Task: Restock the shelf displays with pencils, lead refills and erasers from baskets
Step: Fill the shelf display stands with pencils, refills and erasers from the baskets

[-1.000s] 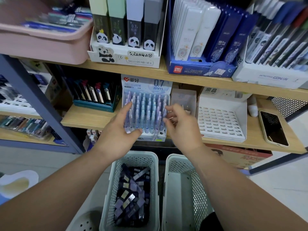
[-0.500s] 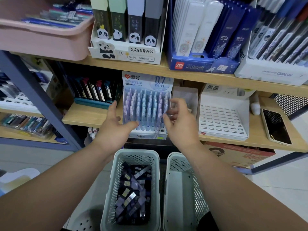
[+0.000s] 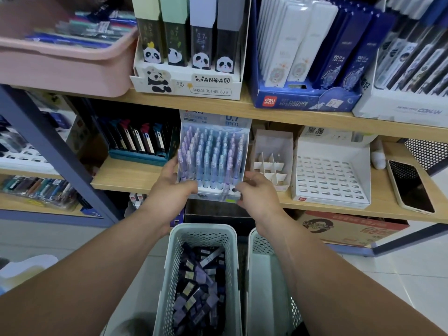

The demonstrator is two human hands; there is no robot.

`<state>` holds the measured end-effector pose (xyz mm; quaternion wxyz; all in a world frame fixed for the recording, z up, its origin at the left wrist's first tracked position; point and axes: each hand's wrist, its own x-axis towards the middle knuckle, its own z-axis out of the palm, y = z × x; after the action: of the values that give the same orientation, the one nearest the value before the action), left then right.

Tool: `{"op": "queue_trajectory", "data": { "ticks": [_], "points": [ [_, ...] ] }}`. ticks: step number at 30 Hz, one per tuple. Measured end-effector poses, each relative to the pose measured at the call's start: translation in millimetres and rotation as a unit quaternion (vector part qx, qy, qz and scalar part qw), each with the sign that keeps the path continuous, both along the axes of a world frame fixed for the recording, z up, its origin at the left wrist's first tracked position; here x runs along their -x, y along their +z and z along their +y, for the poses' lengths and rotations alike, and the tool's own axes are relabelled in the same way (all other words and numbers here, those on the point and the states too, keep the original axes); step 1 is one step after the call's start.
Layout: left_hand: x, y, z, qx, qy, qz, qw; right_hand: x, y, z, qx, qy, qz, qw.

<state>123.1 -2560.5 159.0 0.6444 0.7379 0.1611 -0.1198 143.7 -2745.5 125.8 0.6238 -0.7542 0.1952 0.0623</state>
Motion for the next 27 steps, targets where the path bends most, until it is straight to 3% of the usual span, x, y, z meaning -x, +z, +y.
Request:
{"op": "queue_trajectory", "data": {
  "ticks": [7,9,11,13,15,27],
  "points": [
    [-9.3,-9.1,7.0,-0.015,0.000,-0.009,1.000,-6.2,-3.5,-2.7,0.023,0.069,-0.018,0.997],
    [-8.9,-13.8,6.0,-0.016,0.016,-0.014,1.000,-5.7,-2.7,-14.4,0.176,0.058,-0.055,0.981],
    [-5.5,-16.3,2.6,-0.023,0.044,-0.014,0.999,-3.9,-1.8,-28.5,0.371,0.057,-0.069,0.924],
    [-1.4,-17.9,-1.2,-0.040,0.053,-0.010,0.998,-0.8,-0.2,-36.8,0.446,0.102,0.001,0.889],
    [2.9,-16.0,-5.5,-0.049,0.040,0.003,0.998,3.5,-1.1,-40.6,0.470,0.159,0.050,0.867],
    [2.8,-17.8,-11.3,-0.087,0.032,-0.005,0.996,30.1,7.6,-21.9,0.521,0.258,-0.002,0.814]
  ]
}}
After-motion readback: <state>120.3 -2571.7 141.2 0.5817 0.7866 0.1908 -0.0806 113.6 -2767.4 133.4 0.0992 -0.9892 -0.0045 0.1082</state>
